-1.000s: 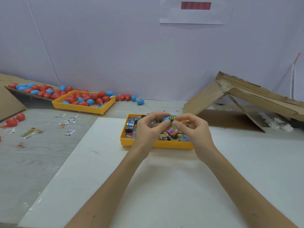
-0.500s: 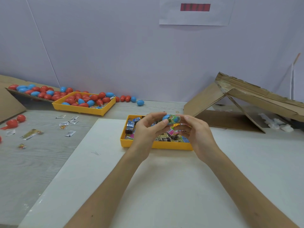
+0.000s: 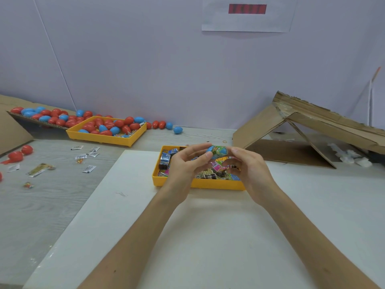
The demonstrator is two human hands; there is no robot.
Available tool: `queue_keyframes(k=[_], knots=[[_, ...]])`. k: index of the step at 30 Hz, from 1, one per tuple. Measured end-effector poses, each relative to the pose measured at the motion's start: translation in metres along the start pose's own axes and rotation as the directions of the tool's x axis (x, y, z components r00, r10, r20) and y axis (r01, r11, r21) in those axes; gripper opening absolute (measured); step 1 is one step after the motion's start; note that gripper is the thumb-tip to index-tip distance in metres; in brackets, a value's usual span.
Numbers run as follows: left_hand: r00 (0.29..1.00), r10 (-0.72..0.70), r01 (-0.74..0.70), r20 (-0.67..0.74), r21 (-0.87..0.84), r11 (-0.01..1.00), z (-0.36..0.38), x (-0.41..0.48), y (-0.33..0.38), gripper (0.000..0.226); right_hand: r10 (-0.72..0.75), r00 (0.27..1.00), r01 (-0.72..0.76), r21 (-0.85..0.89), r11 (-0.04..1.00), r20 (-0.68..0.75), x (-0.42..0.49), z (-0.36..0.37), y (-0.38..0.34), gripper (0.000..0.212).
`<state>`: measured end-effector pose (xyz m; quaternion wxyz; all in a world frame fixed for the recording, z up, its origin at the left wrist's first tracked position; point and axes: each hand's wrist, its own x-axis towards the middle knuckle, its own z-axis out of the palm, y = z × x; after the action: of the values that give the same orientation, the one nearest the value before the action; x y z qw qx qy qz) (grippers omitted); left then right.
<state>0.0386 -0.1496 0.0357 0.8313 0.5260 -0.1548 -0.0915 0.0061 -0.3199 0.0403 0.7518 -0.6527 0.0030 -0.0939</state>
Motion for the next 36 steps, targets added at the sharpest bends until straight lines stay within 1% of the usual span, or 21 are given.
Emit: queue_keyframes(k=[3,5,7,9,10,12,13,15,17,20,22,24,27,30,33,34,36], knots=[[0.999,-0.025,0.027,0.033,-0.080,0.996,0.000,0.000,-0.001,0.033,-0.047,0.999,0.048,-0.029,0.998,0.006,-0.001,0.000,-0.001,0.027],[0.994,-0.061,0.076,0.095,-0.167,0.983,-0.001,0.000,-0.002,0.037,-0.148,0.989,0.149,-0.097,0.984,0.017,-0.003,0.001,0.000,0.020],[0.984,-0.094,0.127,0.153,-0.227,0.965,-0.001,-0.001,-0.001,0.038,-0.262,0.964,0.264,-0.181,0.947,0.034,-0.004,0.002,0.003,0.015],[0.973,-0.122,0.173,0.197,-0.266,0.948,-0.002,-0.001,0.000,0.033,-0.288,0.957,0.288,-0.191,0.938,0.028,-0.005,0.003,0.003,0.012],[0.966,-0.136,0.196,0.219,-0.282,0.939,-0.002,-0.002,0.000,0.029,-0.265,0.964,0.264,-0.164,0.950,0.020,-0.005,0.003,0.003,0.013],[0.952,-0.155,0.232,0.263,-0.294,0.927,-0.002,-0.003,0.001,0.024,-0.166,0.986,0.166,-0.036,0.985,0.024,-0.005,0.003,0.000,0.020],[0.945,-0.161,0.246,0.285,-0.293,0.924,-0.002,-0.004,0.001,0.024,-0.115,0.992,0.113,0.040,0.993,0.047,-0.005,0.002,-0.001,0.022],[0.933,-0.174,0.272,0.316,-0.300,0.914,-0.002,-0.004,0.000,0.028,-0.066,0.991,0.050,0.136,0.989,0.118,-0.005,0.001,0.000,0.022],[0.921,-0.186,0.299,0.342,-0.315,0.901,-0.002,-0.004,0.000,0.027,-0.040,0.981,0.006,0.178,0.984,0.192,-0.005,0.001,0.001,0.029],[0.912,-0.178,0.311,0.370,-0.339,0.888,-0.003,-0.005,0.001,0.025,0.022,0.962,-0.080,0.203,0.976,0.271,-0.006,0.004,0.000,0.052],[0.905,-0.174,0.318,0.388,-0.348,0.882,-0.003,-0.005,0.000,0.024,0.031,0.952,-0.098,0.208,0.973,0.304,-0.008,0.004,-0.001,0.055],[0.896,-0.170,0.330,0.410,-0.360,0.873,-0.002,-0.005,-0.002,0.024,0.026,0.941,-0.110,0.232,0.967,0.337,-0.009,0.005,-0.001,0.052],[0.884,-0.164,0.348,0.438,-0.384,0.855,0.001,-0.005,-0.005,0.039,0.005,0.909,-0.136,0.285,0.949,0.417,-0.011,0.007,0.000,0.052],[0.885,-0.165,0.348,0.435,-0.384,0.855,0.002,-0.006,-0.007,0.046,0.001,0.899,-0.150,0.306,0.940,0.439,-0.011,0.006,0.000,0.062],[0.888,-0.169,0.351,0.428,-0.391,0.851,0.004,-0.007,-0.008,0.047,-0.009,0.898,-0.153,0.331,0.931,0.441,-0.011,0.004,0.001,0.071],[0.889,-0.171,0.352,0.424,-0.396,0.848,0.005,-0.008,-0.008,0.048,-0.016,0.896,-0.149,0.336,0.930,0.444,-0.011,0.003,0.001,0.068],[0.894,-0.178,0.355,0.410,-0.411,0.840,0.005,-0.008,-0.009,0.050,-0.027,0.897,-0.143,0.348,0.927,0.442,-0.012,0.003,0.000,0.057]])
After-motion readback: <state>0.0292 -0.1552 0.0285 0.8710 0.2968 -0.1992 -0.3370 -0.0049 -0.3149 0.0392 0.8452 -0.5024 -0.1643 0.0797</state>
